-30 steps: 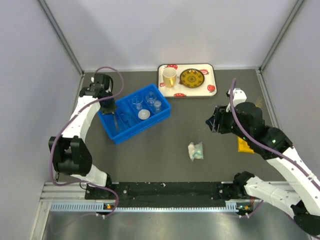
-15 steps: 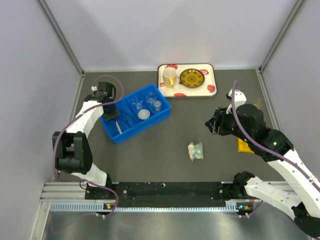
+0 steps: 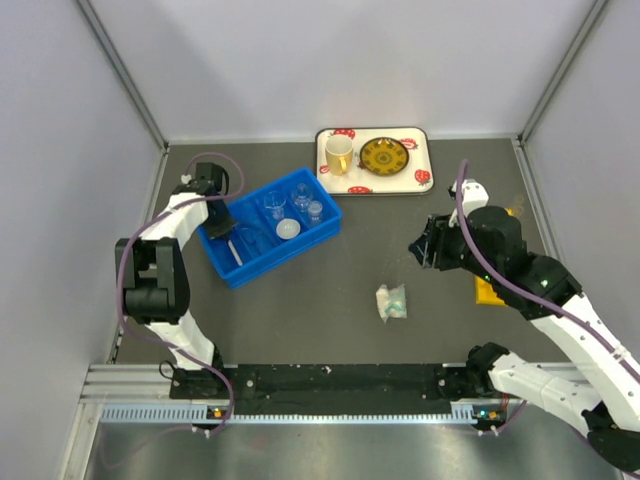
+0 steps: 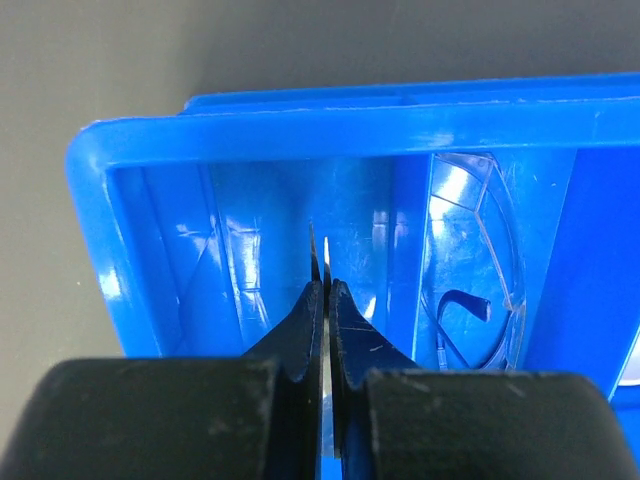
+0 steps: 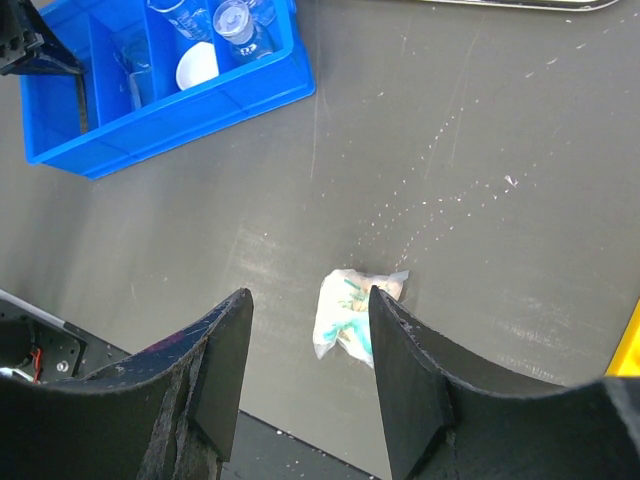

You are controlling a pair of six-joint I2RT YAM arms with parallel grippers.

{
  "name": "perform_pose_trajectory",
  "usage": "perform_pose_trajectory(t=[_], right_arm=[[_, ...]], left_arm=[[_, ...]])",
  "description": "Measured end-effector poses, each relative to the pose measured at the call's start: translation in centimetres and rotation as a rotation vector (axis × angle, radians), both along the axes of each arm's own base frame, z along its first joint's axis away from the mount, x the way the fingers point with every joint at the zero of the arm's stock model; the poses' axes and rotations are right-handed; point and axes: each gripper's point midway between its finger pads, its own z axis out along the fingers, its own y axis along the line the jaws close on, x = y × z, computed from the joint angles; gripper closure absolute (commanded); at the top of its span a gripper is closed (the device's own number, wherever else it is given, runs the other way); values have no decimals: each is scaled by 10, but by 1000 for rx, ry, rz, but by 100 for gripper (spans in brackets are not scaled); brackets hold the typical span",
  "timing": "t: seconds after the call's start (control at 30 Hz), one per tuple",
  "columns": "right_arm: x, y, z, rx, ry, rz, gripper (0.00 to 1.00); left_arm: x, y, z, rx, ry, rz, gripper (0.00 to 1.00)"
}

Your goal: Organize the chemistry lab equipment

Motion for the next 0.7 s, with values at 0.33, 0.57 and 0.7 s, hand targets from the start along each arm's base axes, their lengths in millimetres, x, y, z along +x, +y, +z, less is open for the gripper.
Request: perform_pose_trajectory(t=[0.33, 0.57, 0.7], right_arm=[[4, 4, -8, -13, 24, 6, 49], [4, 6, -26, -36, 67, 8, 49], [4, 6, -29, -40, 73, 8, 48]], left_arm=[[2, 1, 0, -8, -10, 1, 71], [-4, 1, 0, -5, -8, -5, 51], [-4, 1, 9, -7, -31, -4, 46]])
